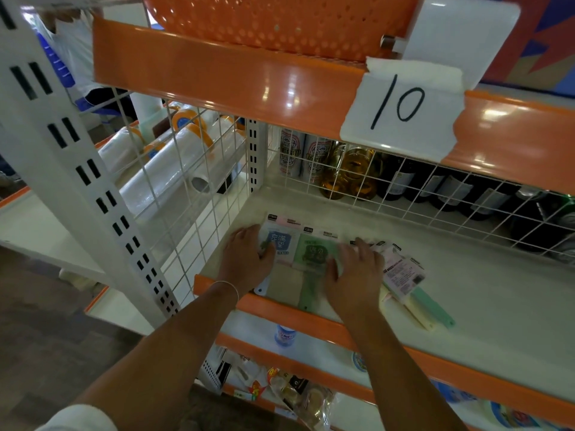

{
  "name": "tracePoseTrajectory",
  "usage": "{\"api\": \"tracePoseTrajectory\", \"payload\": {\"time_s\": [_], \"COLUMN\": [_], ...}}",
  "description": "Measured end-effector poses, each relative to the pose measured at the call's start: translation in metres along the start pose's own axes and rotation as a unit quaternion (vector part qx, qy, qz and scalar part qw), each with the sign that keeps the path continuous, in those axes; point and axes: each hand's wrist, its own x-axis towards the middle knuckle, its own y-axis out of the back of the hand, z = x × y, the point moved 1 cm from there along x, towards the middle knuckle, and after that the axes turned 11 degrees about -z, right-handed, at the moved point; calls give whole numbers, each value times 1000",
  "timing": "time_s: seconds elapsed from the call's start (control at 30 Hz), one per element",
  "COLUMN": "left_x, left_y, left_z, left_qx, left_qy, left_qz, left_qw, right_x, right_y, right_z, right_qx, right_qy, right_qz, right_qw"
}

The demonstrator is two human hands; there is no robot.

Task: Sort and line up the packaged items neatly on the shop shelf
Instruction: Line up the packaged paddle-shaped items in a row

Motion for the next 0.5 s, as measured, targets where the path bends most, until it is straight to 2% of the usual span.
{"api": "tracePoseTrajectory", "payload": {"time_s": [0.2,0.3,0.5], "left_x": [-3,-4,-5], "left_y": [-7,-6,-5], "left_z": [4,7,7], "left_qx": [87,104,94], "left_qy": [-23,-40,-54], "left_qz": [-49,-56,-74], "left_qw": [995,992,991], "right_x": [7,5,0], "right_y": [36,37,38], "right_z": [49,65,68], "right_qx": [-27,-22,-40], "right_qy": [-145,-177,-170], "right_qz": [-166,-226,-177], "right_qw": [975,958,969]}}
